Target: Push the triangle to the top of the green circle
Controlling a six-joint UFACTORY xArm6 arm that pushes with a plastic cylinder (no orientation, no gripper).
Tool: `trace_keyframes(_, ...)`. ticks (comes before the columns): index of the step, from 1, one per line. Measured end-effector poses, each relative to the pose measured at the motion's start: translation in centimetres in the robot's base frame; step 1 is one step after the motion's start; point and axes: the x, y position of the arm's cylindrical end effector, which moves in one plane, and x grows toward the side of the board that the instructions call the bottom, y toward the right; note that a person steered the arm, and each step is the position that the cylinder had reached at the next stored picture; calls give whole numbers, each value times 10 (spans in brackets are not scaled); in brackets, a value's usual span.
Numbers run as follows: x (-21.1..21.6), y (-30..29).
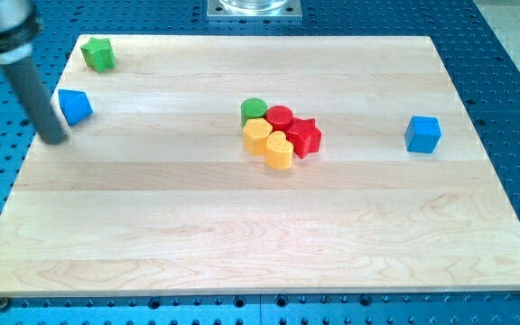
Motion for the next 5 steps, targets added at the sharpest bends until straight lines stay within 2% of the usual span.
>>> trace_keyframes(1,-38,34)
trace_keyframes(2,-47,158)
trace_keyframes(3,-46,168)
trace_keyframes(4,-46,68)
trace_keyframes(5,-59,100)
